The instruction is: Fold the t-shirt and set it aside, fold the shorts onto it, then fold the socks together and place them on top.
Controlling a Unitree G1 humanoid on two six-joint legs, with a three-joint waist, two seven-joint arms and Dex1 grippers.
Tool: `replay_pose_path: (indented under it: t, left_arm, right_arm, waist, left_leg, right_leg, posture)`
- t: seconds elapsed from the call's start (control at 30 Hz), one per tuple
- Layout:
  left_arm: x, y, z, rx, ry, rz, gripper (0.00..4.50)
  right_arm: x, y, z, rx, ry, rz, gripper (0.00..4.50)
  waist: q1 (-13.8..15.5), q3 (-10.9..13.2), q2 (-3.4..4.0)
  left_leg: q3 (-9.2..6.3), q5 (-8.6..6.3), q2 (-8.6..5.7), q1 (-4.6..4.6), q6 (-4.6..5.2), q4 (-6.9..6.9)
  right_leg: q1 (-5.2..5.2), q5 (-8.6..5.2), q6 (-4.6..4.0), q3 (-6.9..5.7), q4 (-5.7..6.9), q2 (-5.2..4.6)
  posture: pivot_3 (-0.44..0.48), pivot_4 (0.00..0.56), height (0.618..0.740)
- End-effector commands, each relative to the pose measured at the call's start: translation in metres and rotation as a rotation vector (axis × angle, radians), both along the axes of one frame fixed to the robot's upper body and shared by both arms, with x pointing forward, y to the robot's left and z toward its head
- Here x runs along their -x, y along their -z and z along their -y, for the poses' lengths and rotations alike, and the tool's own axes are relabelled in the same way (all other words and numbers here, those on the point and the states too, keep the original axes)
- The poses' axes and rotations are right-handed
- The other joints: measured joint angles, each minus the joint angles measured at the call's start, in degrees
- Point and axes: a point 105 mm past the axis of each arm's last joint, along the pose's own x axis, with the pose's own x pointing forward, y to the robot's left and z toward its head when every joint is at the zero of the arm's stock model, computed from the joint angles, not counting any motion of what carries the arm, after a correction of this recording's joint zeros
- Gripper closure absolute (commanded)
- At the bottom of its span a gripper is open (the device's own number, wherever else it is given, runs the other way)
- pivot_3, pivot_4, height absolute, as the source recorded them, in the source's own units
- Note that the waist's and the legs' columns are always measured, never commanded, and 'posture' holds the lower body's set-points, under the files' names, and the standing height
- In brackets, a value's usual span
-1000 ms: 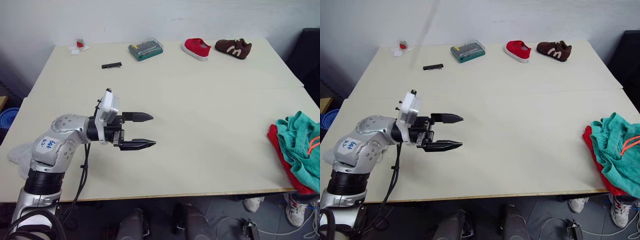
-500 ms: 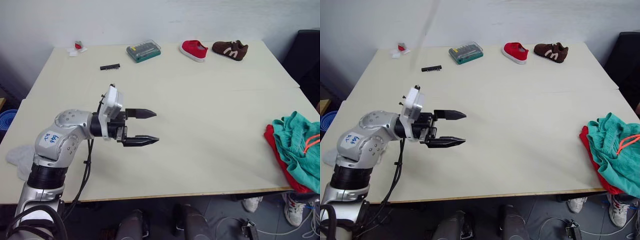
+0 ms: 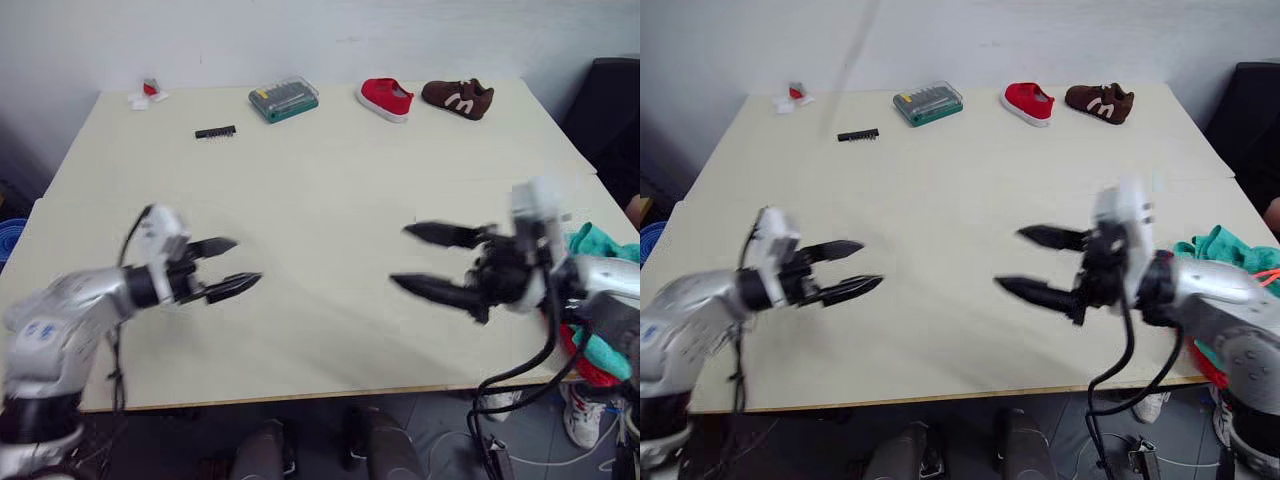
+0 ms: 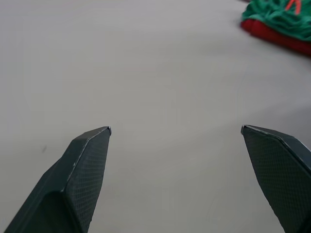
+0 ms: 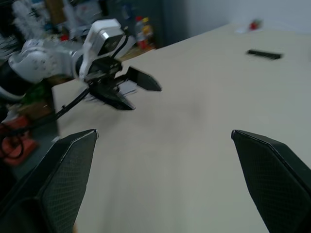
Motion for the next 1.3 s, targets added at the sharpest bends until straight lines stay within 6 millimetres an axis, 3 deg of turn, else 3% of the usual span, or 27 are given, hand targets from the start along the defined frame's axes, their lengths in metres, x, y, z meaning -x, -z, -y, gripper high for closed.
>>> replay_pose_path:
  t: [0.03, 0.27, 0.43, 0.83, 0.93, 1.03, 1.23, 1.3]
  left_arm:
    - [0.019, -0.020, -0.022, -0.027, -0.130, 0.081, 0.00]
    - [0.062, 0.008, -0.103, -0.163, -0.482, 0.000, 0.00]
    - [0.056, 0.017, -0.144, -0.293, -0.575, -0.044, 0.00]
    - [0.042, 0.055, -0.169, -0.363, -0.576, -0.239, 0.00]
    - [0.041, 0.061, -0.184, -0.395, -0.624, -0.259, 0.62]
    - [0.039, 0.061, -0.187, -0.383, -0.632, -0.253, 1.56]
    - [0.027, 0.057, -0.167, -0.258, -0.579, -0.261, 3.53]
    - [0.019, 0.051, -0.145, -0.194, -0.528, -0.259, 4.18]
  right_arm:
    - [-0.003, -0.003, -0.005, 0.016, -0.071, 0.041, 0.03]
    - [-0.011, -0.003, -0.022, -0.016, -0.170, 0.025, 0.03]
    - [-0.012, 0.000, -0.031, -0.022, -0.202, 0.023, 0.03]
    - [-0.013, -0.002, -0.036, -0.077, -0.158, 0.020, 0.03]
    - [-0.011, 0.000, -0.035, -0.071, -0.148, 0.019, 0.00]
    - [-0.011, 0.001, -0.034, -0.069, -0.143, 0.017, 0.00]
    - [-0.010, 0.007, -0.027, -0.020, -0.114, 0.022, 0.00]
    - [-0.009, 0.008, -0.026, -0.008, -0.108, 0.025, 0.00]
  waist:
    - [0.4, 0.0, -0.06]
    - [0.9, 0.0, -0.15]
    - [1.8, 0.0, -0.16]
    - [0.8, 0.0, -0.17]
    - [0.5, 0.0, -0.18]
    - [0.1, 0.0, -0.18]
    - [0.1, 0.0, -0.18]
    - [0.2, 0.0, -0.18]
  left_leg:
    - [-0.01, -0.05, -0.02, -0.01, 0.05, 0.02]
    - [-0.08, -0.33, -0.12, 0.01, -0.25, -0.05]
    - [-0.29, -0.49, -0.05, -0.01, -0.13, -0.12]
    - [-0.15, -0.58, -0.02, -0.23, -0.46, -0.37]
    - [-0.10, -0.57, -0.03, -0.47, -0.41, -0.28]
    - [-0.06, -0.54, -0.04, -0.52, -0.39, -0.22]
    - [-0.07, -0.38, -0.01, -0.51, -0.36, -0.23]
    - [-0.08, -0.36, -0.01, -0.51, -0.38, -0.23]
  right_leg:
    - [0.01, 0.00, 0.00, -0.02, -0.01, -0.05]
    - [-0.01, -0.01, -0.07, -0.08, -0.10, -0.20]
    - [-0.03, -0.13, -0.29, -0.35, -0.09, -0.20]
    - [-0.40, -0.15, -0.34, -0.37, -0.15, -0.21]
    - [-0.63, -0.15, -0.34, -0.36, -0.07, -0.22]
    - [-0.68, -0.14, -0.33, -0.34, -0.04, -0.22]
    - [-0.75, -0.11, -0.32, -0.31, 0.09, -0.23]
    - [-0.75, -0.11, -0.33, -0.31, 0.11, -0.23]
  posture:
    - [0.000, 0.150, 0.740]
    - [0.000, 0.150, 0.740]
    - [0.000, 0.150, 0.740]
    - [0.000, 0.150, 0.740]
    - [0.000, 0.150, 0.740]
    - [0.000, 0.150, 0.740]
    - [0.000, 0.150, 0.740]
    - [0.000, 0.150, 0.740]
